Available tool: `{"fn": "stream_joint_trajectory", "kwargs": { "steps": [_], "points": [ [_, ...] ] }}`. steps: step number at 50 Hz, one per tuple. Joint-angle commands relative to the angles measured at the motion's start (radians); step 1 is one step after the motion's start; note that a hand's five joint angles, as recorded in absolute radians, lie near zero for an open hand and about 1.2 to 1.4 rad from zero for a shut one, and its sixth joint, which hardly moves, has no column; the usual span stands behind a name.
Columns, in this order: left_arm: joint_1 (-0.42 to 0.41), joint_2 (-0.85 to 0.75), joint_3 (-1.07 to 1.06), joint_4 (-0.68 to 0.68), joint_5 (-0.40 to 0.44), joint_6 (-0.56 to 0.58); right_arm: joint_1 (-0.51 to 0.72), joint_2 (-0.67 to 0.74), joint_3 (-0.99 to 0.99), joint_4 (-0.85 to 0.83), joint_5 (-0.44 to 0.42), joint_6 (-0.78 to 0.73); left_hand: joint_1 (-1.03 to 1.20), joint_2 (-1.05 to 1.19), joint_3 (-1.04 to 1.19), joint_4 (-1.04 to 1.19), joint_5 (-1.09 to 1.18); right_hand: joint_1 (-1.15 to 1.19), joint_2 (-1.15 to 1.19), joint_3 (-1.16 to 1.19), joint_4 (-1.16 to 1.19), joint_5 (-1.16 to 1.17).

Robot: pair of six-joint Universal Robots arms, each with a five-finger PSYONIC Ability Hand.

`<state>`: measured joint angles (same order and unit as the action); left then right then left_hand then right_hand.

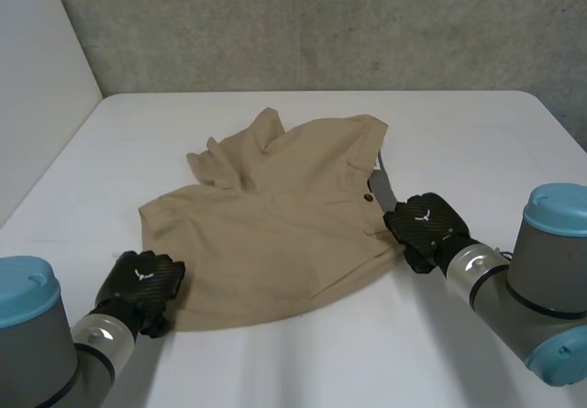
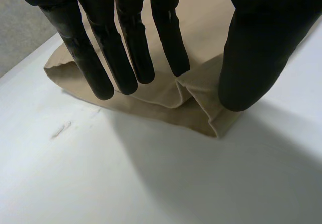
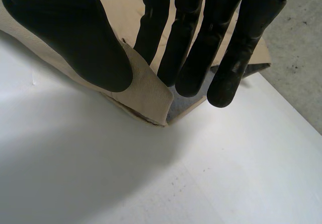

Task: Fold the shorts.

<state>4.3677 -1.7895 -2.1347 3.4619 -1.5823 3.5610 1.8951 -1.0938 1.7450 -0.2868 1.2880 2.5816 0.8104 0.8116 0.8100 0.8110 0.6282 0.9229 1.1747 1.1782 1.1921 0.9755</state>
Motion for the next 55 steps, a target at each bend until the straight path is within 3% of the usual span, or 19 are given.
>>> {"fn": "stream_joint_trajectory", "kwargs": {
  "steps": [1, 2, 3, 8, 15, 26, 35, 39, 45, 55],
  "points": [
    [0.001, -0.021, 0.013, 0.003, -0.001, 0.001, -0.001, -0.001, 0.002, 0.000, 0.002, 0.000, 0.301, 0.300, 0.301, 0.300, 0.309, 0.473, 0.222, 0.218, 0.204, 0.246],
    [0.001, -0.024, 0.018, 0.003, 0.001, 0.001, -0.001, -0.001, 0.001, 0.000, 0.002, 0.002, 0.522, 0.521, 0.523, 0.522, 0.530, 0.473, 0.222, 0.218, 0.204, 0.246],
    [0.001, -0.024, 0.019, 0.003, -0.001, 0.001, -0.001, -0.001, 0.001, 0.000, 0.002, 0.000, 0.585, 0.584, 0.586, 0.585, 0.593, 0.473, 0.222, 0.218, 0.204, 0.246],
    [-0.003, -0.002, 0.051, -0.001, -0.004, 0.007, 0.001, -0.015, 0.001, 0.000, 0.007, 0.002, 0.586, 0.585, 0.586, 0.585, 0.594, 0.473, 0.222, 0.218, 0.204, 0.246],
    [-0.002, 0.223, 0.085, -0.030, -0.001, 0.001, 0.004, -0.086, -0.002, 0.067, 0.033, -0.008, 0.586, 0.585, 0.586, 0.585, 0.594, 0.473, 0.222, 0.218, 0.204, 0.246],
    [0.000, 0.467, 0.119, -0.283, 0.007, -0.008, -0.001, -0.336, -0.064, 0.478, 0.062, -0.026, 0.586, 0.585, 0.586, 0.585, 0.594, 0.473, 0.222, 0.218, 0.204, 0.246],
    [-0.026, 0.568, 0.113, -0.518, 0.034, -0.063, -0.007, -0.488, -0.058, 0.860, 0.059, -0.277, 0.586, 0.585, 0.586, 0.585, 0.594, 0.473, 0.222, 0.218, 0.204, 0.246],
    [-0.027, 0.593, 0.113, -0.560, 0.074, -0.105, -0.027, -0.512, -0.052, 0.916, 0.060, -0.311, 0.586, 0.585, 0.586, 0.585, 0.594, 0.473, 0.222, 0.218, 0.204, 0.246],
    [-0.023, 0.552, 0.099, -0.529, 0.104, -0.114, -0.076, -0.500, -0.027, 0.890, 0.060, -0.319, 0.586, 0.585, 0.586, 0.585, 0.594, 0.473, 0.222, 0.218, 0.204, 0.246],
    [-0.023, 0.211, 0.197, -0.345, 0.094, -0.103, -0.086, -0.301, -0.070, 0.762, 0.068, -0.313, 0.586, 0.585, 0.586, 0.585, 0.594, 0.473, 0.222, 0.218, 0.204, 0.246]
  ]
}}
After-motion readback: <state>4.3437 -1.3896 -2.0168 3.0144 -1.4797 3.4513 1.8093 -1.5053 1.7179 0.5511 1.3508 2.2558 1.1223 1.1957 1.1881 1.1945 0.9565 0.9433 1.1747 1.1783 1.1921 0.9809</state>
